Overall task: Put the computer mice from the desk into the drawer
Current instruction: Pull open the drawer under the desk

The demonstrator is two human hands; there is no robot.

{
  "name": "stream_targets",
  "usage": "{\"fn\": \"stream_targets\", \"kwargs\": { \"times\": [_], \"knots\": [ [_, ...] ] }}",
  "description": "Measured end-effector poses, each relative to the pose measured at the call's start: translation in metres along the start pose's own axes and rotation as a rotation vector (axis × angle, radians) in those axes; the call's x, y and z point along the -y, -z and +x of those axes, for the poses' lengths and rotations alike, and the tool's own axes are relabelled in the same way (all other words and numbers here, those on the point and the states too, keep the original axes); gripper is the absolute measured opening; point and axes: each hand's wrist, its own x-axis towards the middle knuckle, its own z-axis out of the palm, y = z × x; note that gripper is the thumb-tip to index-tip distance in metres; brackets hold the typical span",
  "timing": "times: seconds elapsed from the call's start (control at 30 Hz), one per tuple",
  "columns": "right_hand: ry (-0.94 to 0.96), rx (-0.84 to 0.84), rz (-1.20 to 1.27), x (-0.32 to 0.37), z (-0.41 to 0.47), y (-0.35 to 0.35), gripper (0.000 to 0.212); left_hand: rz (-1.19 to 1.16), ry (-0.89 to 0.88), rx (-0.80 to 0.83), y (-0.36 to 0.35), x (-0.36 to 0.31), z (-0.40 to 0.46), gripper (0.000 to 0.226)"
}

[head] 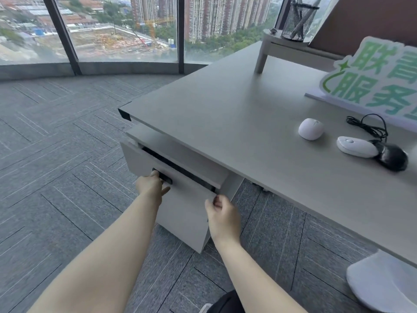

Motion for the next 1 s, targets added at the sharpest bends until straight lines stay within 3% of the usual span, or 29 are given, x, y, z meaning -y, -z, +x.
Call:
{"fn": "stream_targets", "kwargs": {
  "times": [0.07, 0.2, 0.37, 0.47, 0.7, 0.87, 0.93, 1.0],
  "knots": [
    [0.035, 0.041, -0.047, 0.001, -0.016, 0.005, 0.023, -0.005, -0.013, 0.003, 0.025, 0.004, -0.009, 0.013],
    [0.100, 0.220, -0.123, 0.002, -0.054, 0.010, 0.028, 0.028, -0.024, -0.027, 0.086, 0.010, -0.031, 0.038],
    [0.134, 0.476, -0.127, 0.000, -0.105, 0.000, 0.026, -0.020, -0.032, -0.102, 0.160, 0.018, -0.065, 0.036],
    [0.174, 0.590, -0.180, 0.001, -0.134, -0.013, 0.030, -0.048, -0.038, -0.143, 0.201, 0.023, -0.079, 0.022],
    [0.230, 0.735, -0.220, 0.004, -0.191, -0.030, 0.035, -0.052, -0.064, -0.167, 0.272, 0.032, -0.101, 0.032],
    [0.257, 0.726, -0.254, 0.007, -0.200, -0.030, 0.035, -0.001, -0.074, -0.147, 0.285, 0.037, -0.109, 0.033],
    [0.265, 0.734, -0.251, 0.011, -0.201, -0.025, 0.035, 0.118, -0.108, -0.188, 0.281, 0.034, -0.119, 0.035],
    [0.275, 0.713, -0.241, 0.019, -0.199, -0.016, 0.032, 0.386, -0.246, -0.291, 0.272, 0.026, -0.133, 0.039]
  ]
}}
